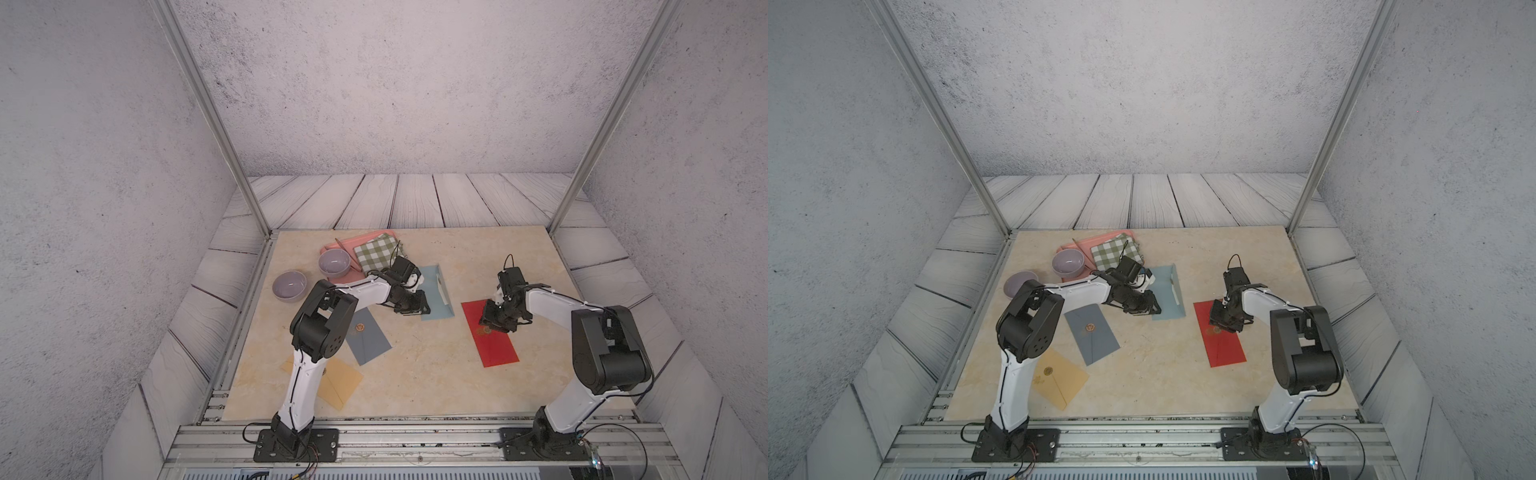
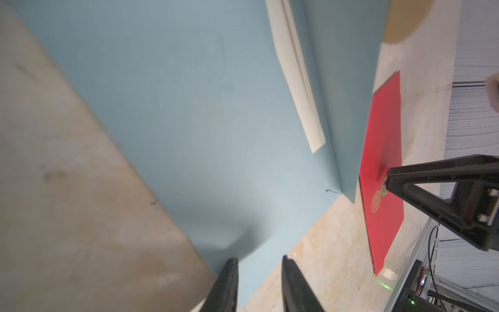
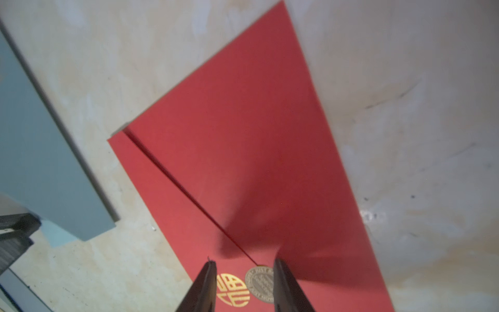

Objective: Open the envelope
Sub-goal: Adjust the envelope at the center of the board.

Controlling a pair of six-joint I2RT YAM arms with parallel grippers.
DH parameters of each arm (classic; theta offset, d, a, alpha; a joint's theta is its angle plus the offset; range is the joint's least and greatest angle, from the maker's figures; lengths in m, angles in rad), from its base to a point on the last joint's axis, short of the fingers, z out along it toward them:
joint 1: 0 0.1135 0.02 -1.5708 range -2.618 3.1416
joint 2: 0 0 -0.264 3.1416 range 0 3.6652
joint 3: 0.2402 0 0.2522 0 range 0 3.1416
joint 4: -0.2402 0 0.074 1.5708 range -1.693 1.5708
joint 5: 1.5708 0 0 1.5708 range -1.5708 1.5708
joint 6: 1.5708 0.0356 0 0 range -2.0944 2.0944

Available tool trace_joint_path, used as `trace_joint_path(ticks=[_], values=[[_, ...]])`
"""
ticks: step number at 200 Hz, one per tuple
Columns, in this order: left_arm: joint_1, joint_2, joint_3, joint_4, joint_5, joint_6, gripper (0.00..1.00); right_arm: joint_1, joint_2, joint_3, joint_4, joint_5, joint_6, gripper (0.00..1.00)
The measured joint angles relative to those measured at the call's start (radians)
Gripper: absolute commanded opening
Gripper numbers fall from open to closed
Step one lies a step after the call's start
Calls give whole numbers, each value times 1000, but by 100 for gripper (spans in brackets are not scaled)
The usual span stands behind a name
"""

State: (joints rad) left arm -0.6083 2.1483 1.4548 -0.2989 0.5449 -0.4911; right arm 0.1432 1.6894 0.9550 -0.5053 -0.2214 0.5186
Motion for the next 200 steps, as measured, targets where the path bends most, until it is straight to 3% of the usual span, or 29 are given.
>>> trace_joint_path(ticks=[57,124,200], values=[[9,-70,-45,-64,-40,16,39,3,13,18,-24,-32,-6,40],[19,-257,-111,-50,-69,10,41,20,11,8,-16,-61,5,40],[-12,-347,-264,46,2,-71,41,126,-72,-119,82,-179,112,39]])
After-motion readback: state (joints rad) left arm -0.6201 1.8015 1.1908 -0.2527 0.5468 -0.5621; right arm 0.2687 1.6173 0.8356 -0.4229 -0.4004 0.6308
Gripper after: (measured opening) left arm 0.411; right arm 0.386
